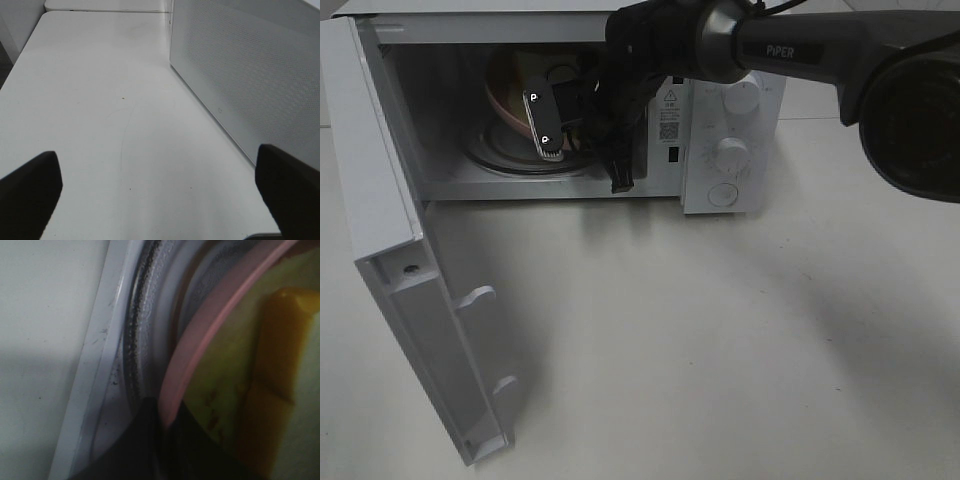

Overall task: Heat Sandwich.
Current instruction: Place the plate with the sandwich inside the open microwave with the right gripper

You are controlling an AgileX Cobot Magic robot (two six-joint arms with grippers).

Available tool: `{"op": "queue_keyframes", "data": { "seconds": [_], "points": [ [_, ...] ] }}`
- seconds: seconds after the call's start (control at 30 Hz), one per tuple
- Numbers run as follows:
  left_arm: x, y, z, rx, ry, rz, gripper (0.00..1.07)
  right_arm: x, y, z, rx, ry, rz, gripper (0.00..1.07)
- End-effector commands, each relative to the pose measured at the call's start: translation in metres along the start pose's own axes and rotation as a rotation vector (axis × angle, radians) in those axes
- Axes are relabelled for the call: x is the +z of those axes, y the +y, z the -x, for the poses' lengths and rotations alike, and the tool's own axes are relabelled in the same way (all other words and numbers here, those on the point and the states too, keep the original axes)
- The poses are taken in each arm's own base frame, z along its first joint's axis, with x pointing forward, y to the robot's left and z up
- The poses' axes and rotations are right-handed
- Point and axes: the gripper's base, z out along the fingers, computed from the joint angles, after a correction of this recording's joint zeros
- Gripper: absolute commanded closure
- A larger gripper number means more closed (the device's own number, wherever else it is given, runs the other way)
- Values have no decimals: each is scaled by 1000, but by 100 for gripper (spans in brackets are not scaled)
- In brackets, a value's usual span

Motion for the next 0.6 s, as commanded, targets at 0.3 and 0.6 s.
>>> {"op": "queue_keyframes", "data": {
  "seconds": [0.3, 0.6],
  "points": [
    [-2, 0, -1, -1, -27, 1, 9, 8, 1, 4, 7, -37, -9, 107],
    [-2, 0, -1, -1, -27, 1, 9, 10, 2, 4, 15, -40, -6, 107]
  ]
}}
